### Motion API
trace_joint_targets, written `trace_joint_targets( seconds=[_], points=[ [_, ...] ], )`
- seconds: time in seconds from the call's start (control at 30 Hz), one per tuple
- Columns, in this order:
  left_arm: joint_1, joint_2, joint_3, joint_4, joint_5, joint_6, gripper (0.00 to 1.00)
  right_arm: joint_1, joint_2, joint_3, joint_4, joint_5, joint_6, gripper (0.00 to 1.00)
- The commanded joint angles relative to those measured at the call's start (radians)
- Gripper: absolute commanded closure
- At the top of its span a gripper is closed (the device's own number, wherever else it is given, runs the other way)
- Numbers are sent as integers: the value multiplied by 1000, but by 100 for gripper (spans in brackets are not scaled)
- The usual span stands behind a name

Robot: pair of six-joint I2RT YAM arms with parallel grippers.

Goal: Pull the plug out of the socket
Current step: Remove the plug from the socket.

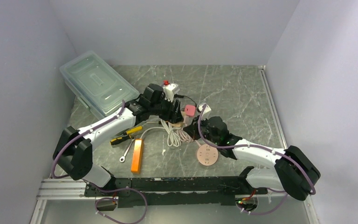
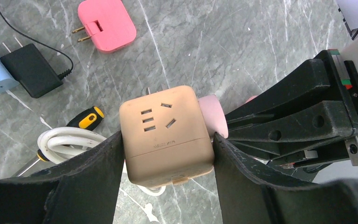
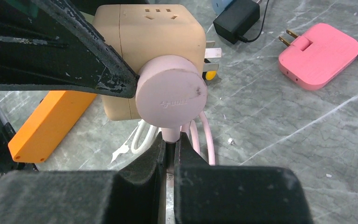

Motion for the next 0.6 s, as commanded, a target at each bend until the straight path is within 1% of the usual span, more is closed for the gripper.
trace_joint_targets(
  seconds=[0.0, 0.1, 0.23, 0.4, 0.57],
  points=[
    [11, -37, 22, -29, -103, 85, 100, -7, -71, 7, 83, 64, 12, 100],
    [13, -35, 13, -3, -49, 41, 100, -7, -61, 8, 87, 59, 15, 100],
    [35, -25, 8, 39, 78, -23, 100, -7, -20, 16, 94, 42, 25, 100],
    [96, -43, -23, 136, 238, -98, 100, -7, 88, 76, 27, 77, 46, 100],
    [101, -75, -30, 137, 240, -85, 100, -8, 187, 126, 7, 54, 61, 100]
  ],
)
